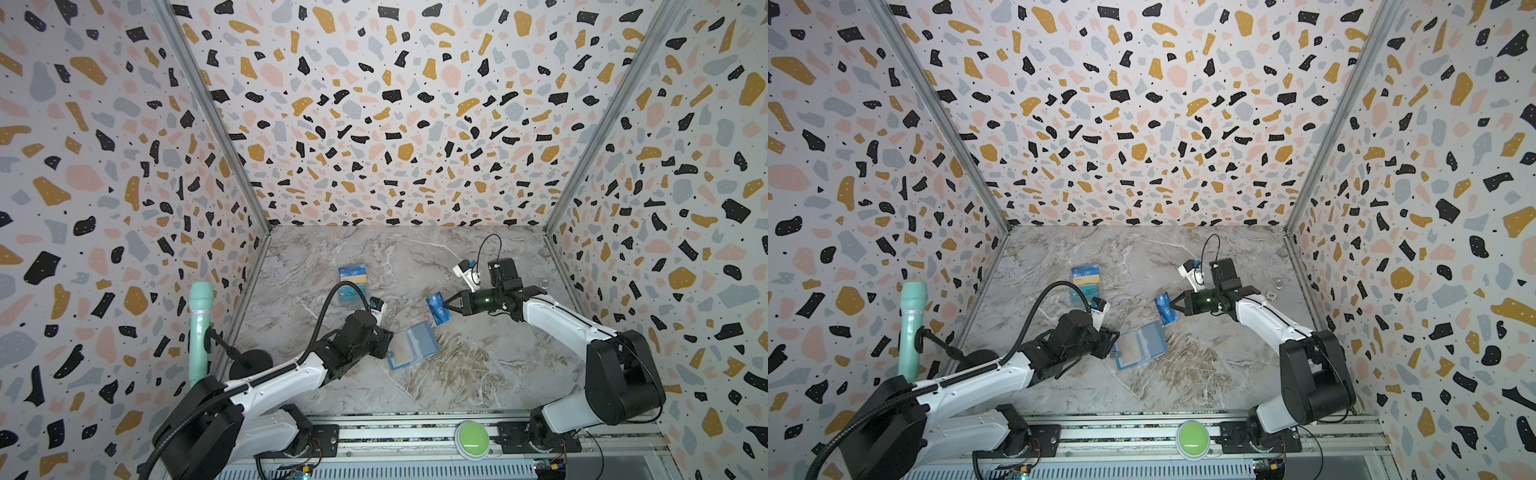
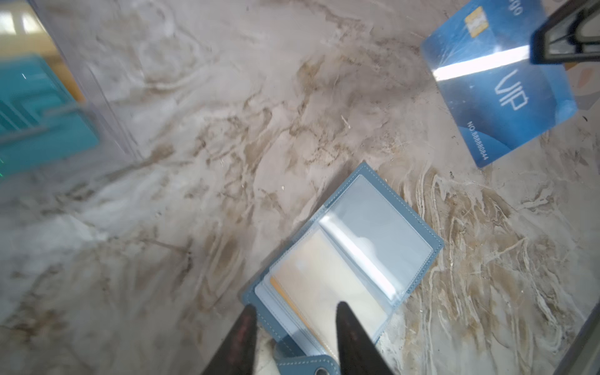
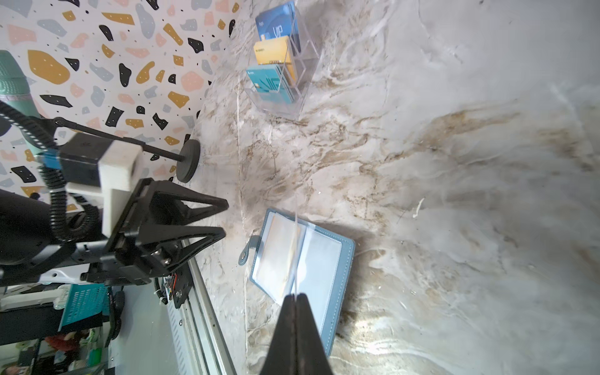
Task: Take the credit cards out of the card holder
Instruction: Pass the credit card.
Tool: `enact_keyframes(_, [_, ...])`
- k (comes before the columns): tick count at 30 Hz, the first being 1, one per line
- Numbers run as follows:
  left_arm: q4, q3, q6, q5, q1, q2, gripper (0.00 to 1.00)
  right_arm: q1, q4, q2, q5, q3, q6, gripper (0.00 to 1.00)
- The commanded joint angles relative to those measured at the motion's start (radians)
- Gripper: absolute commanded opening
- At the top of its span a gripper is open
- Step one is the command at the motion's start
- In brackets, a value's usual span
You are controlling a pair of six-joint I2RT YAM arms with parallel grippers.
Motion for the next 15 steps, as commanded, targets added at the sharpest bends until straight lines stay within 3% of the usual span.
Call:
enact_keyframes(1, [-0.078, 0.036, 0.045, -0.031, -0.003, -0.078, 0.56, 0.000, -0.024, -0.058, 0.018, 0.038, -0.020, 0.00])
enact_keyframes(5, [-0.108, 0.086, 0.099, 0.008, -0.002, -0.135, 0.66, 0.003, 0.001, -0.105, 0.005, 0.024, -0.022, 0.00])
enact_keyframes(11, [-0.218, 0.224, 0.158, 0.064, 0.002, -0.157, 0.67, 0.027, 0.004, -0.171, -0.041, 0.012, -0.071, 0.00])
enact_keyframes(15, [-0.295, 0.307, 0.198, 0.122, 0.003, -0.160, 0.67, 0.098, -0.008, -0.212, -0.042, 0.019, -0.154, 0.00])
